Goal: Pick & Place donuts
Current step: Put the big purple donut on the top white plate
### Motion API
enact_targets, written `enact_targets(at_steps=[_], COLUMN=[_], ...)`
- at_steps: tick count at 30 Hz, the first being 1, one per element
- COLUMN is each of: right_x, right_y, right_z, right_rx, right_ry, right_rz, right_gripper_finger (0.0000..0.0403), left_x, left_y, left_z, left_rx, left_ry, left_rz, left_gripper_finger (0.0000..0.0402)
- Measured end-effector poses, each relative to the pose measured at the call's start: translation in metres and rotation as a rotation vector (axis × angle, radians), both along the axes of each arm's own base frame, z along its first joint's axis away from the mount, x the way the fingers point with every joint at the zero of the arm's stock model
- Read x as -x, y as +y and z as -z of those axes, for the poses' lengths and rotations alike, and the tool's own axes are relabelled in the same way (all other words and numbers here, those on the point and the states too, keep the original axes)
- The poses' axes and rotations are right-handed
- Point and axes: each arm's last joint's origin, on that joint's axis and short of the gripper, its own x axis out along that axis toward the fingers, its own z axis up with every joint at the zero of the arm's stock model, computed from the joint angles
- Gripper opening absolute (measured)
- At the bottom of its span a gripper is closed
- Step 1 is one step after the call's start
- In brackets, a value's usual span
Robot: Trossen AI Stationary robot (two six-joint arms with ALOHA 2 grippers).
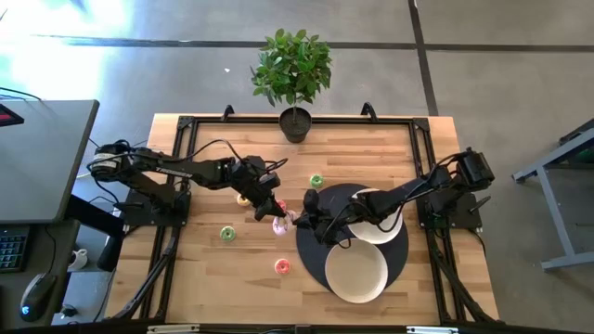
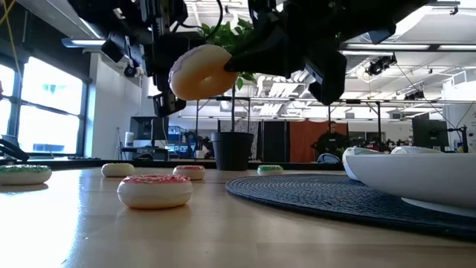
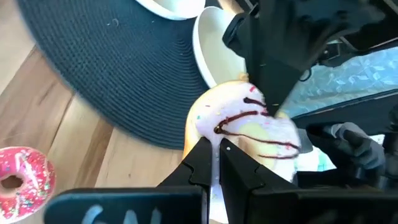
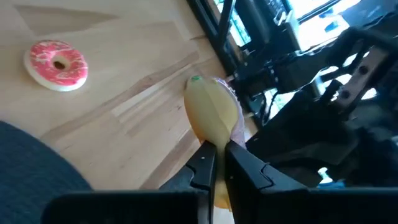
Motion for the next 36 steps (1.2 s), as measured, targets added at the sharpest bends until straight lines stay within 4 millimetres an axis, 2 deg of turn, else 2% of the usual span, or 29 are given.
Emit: enact_targets(at_steps=[6,12,17,23,29,32,36], right_x=[0.0014,0.0016,0.0018,0.0018,0.0018,0.0021,0.0036], right_y=[0.0024,0.0034,0.003,0.0025,0.0023,0.0028,0.0042], right_z=[0.0021,0.0021,0.0026,0.0028,0.0029,0.0032,0.0056], right_rx=[-0.068,-0.07,-0.067,-0.056,-0.061,-0.074,-0.177], right_ry=[0.03,0.03,0.034,0.034,0.035,0.04,0.075], right_rz=[0.023,0.024,0.038,0.056,0.062,0.074,0.122], right_gripper_finger=[0.0007,0.002,0.0019,0.0011,0.0021,0.0021,0.0013], left_x=[-0.0013,-0.0024,-0.0023,-0.0025,-0.0039,-0.004,-0.0042], left_y=[-0.0002,0.0013,0.0011,0.0012,0.001,0.0012,0.0014], left_z=[-0.0027,-0.003,-0.0032,-0.0036,0.0026,0.002,0.0018], left_rx=[0.004,-0.115,-0.131,-0.146,-0.132,-0.13,-0.108], left_ry=[-0.032,-0.083,-0.097,-0.109,-0.077,-0.078,-0.068], left_rz=[0.013,0.009,0.028,0.037,0.041,0.038,0.022], left_gripper_finger=[0.0012,0.0012,0.0015,0.0057,0.0108,0.0118,0.0119])
